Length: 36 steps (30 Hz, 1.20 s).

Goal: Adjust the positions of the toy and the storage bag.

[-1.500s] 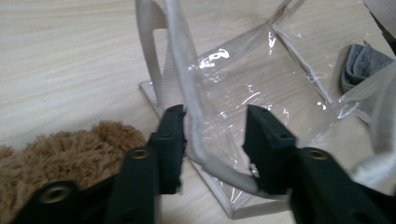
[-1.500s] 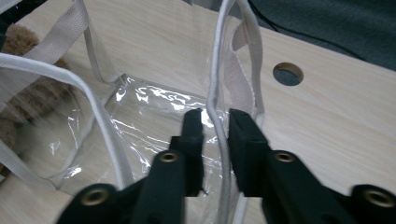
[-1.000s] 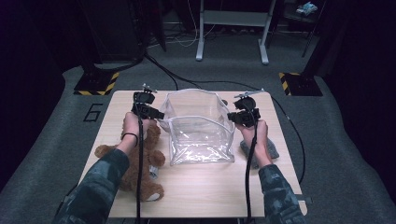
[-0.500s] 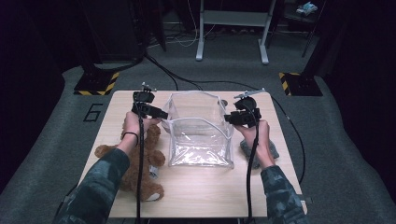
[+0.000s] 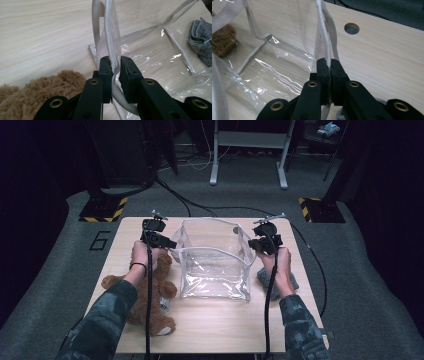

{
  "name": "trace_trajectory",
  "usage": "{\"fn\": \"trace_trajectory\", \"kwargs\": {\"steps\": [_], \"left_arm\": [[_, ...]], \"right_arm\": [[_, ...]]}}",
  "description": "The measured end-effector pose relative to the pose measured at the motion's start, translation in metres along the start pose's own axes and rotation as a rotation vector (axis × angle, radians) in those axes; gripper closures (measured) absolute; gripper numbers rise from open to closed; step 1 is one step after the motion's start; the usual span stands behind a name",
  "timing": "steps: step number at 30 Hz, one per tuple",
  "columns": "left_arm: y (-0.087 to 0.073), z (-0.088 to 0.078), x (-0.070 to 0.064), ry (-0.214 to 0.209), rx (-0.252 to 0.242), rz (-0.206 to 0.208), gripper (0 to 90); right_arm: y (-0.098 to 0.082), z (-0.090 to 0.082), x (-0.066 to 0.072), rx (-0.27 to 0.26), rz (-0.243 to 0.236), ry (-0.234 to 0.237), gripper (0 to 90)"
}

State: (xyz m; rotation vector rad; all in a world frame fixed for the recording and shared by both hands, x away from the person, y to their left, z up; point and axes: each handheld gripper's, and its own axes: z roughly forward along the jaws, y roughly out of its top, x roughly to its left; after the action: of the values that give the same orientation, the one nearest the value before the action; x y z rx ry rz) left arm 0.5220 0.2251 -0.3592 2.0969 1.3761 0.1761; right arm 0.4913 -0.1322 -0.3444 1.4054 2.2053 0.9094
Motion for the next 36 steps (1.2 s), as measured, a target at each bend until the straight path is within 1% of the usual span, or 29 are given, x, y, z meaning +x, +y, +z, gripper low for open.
{"fn": "trace_trajectory", "kwargs": {"steps": [1, 2, 5, 7, 8, 9, 10, 11, 12, 13, 14, 15, 16, 17, 18, 19, 20, 21, 22, 23, 24, 27, 29, 30, 32, 33, 34, 35, 36], "left_arm": [[0.001, 0.0, 0.0, 0.0, -0.002, -0.009, 79.2], [0.002, -0.001, 0.0, 0.002, 0.0, -0.006, 79.3], [0.003, -0.002, -0.002, 0.003, 0.004, -0.018, 79.5], [0.003, -0.001, -0.002, -0.002, 0.015, -0.006, 79.2], [0.003, -0.001, -0.003, -0.003, 0.019, -0.008, 79.0], [0.003, -0.001, -0.003, 0.004, 0.015, -0.006, 78.8], [0.003, -0.001, -0.005, 0.001, 0.014, -0.019, 78.0], [0.002, -0.002, -0.005, -0.002, 0.013, -0.015, 76.9], [0.001, -0.004, -0.006, 0.004, 0.007, -0.032, 71.9], [0.001, -0.006, -0.004, 0.008, 0.007, -0.024, 64.6], [0.0, -0.008, -0.003, 0.013, -0.006, -0.038, 57.3], [-0.001, -0.01, -0.002, 0.018, -0.013, -0.04, 49.5], [-0.003, -0.014, 0.0, 0.016, -0.035, -0.059, 41.9], [-0.003, -0.014, 0.0, 0.016, -0.035, -0.059, 36.4], [-0.006, -0.02, 0.005, 0.014, -0.047, -0.065, 30.0], [-0.008, -0.022, 0.006, 0.016, -0.057, -0.068, 26.6], [-0.01, -0.025, 0.007, 0.019, -0.06, -0.063, 24.5], [-0.012, -0.027, 0.008, 0.022, -0.066, -0.067, 21.2], [-0.012, -0.027, 0.008, 0.022, -0.066, -0.067, 19.7], [-0.015, -0.03, 0.009, 0.031, -0.08, -0.064, 19.7], [-0.017, -0.033, 0.009, 0.037, -0.091, -0.062, 17.9], [-0.022, -0.037, 0.009, 0.05, -0.111, -0.053, 14.3], [-0.026, -0.04, 0.008, 0.067, -0.103, -0.042, 10.6], [-0.029, -0.043, 0.009, 0.077, -0.118, -0.045, 7.6], [-0.032, -0.047, 0.01, 0.083, -0.135, -0.046, 7.5], [-0.035, -0.049, 0.012, 0.087, -0.148, -0.061, 6.4], [-0.036, -0.051, 0.013, 0.087, -0.148, -0.066, 6.0], [-0.036, -0.051, 0.013, 0.087, -0.148, -0.066, 5.9], [-0.04, -0.054, 0.017, 0.095, -0.163, -0.075, 4.8]], "right_arm": [[0.0, -0.001, -0.001, -0.003, 0.0, -0.003, 87.9], [0.0, -0.002, -0.002, -0.004, 0.005, -0.004, 87.8], [-0.001, -0.001, -0.001, -0.018, 0.004, -0.003, 87.7], [-0.002, 0.003, 0.001, -0.027, -0.008, -0.009, 87.5], [-0.003, 0.004, 0.002, -0.027, -0.001, -0.006, 87.3], [-0.003, 0.006, 0.002, -0.035, -0.005, -0.006, 86.9], [-0.004, 0.007, 0.002, -0.043, -0.012, -0.001, 86.1], [-0.004, 0.007, 0.002, -0.049, -0.014, 0.003, 84.0], [-0.003, 0.006, 0.003, -0.05, -0.012, 0.001, 76.4], [-0.004, 0.005, 0.003, -0.058, -0.006, -0.001, 71.3], [-0.004, 0.002, 0.003, -0.064, -0.003, 0.013, 66.1], [-0.006, 0.0, 0.003, -0.068, 0.0, 0.018, 58.8], [-0.007, -0.003, 0.002, -0.079, 0.004, 0.016, 52.4], [-0.007, -0.003, 0.002, -0.079, 0.004, 0.016, 52.4], [-0.013, -0.011, -0.001, -0.106, 0.009, 0.021, 38.1], [-0.016, -0.015, -0.003, -0.114, 0.01, 0.023, 34.0], [-0.02, -0.018, -0.004, -0.113, 0.011, 0.019, 27.6], [-0.024, -0.022, -0.006, -0.119, 0.02, 0.026, 22.5], [-0.024, -0.022, -0.006, -0.119, 0.02, 0.026, 22.5], [-0.027, -0.024, -0.007, -0.123, 0.02, 0.032, 19.4], [-0.034, -0.029, -0.009, -0.138, 0.024, 0.021, 15.2], [-0.051, -0.038, -0.014, -0.158, 0.028, 0.031, 14.0], [-0.062, -0.043, -0.015, -0.183, 0.055, 0.046, 12.3], [-0.072, -0.046, -0.018, -0.184, 0.059, 0.045, 8.7], [-0.082, -0.05, -0.02, -0.201, 0.068, 0.059, 8.1], [-0.086, -0.051, -0.021, -0.2, 0.067, 0.059, 7.7], [-0.092, -0.053, -0.022, -0.194, 0.077, 0.061, 7.1], [-0.096, -0.054, -0.023, -0.193, 0.072, 0.061, 6.8], [-0.102, -0.056, -0.023, -0.193, 0.082, 0.059, 6.4]]}}
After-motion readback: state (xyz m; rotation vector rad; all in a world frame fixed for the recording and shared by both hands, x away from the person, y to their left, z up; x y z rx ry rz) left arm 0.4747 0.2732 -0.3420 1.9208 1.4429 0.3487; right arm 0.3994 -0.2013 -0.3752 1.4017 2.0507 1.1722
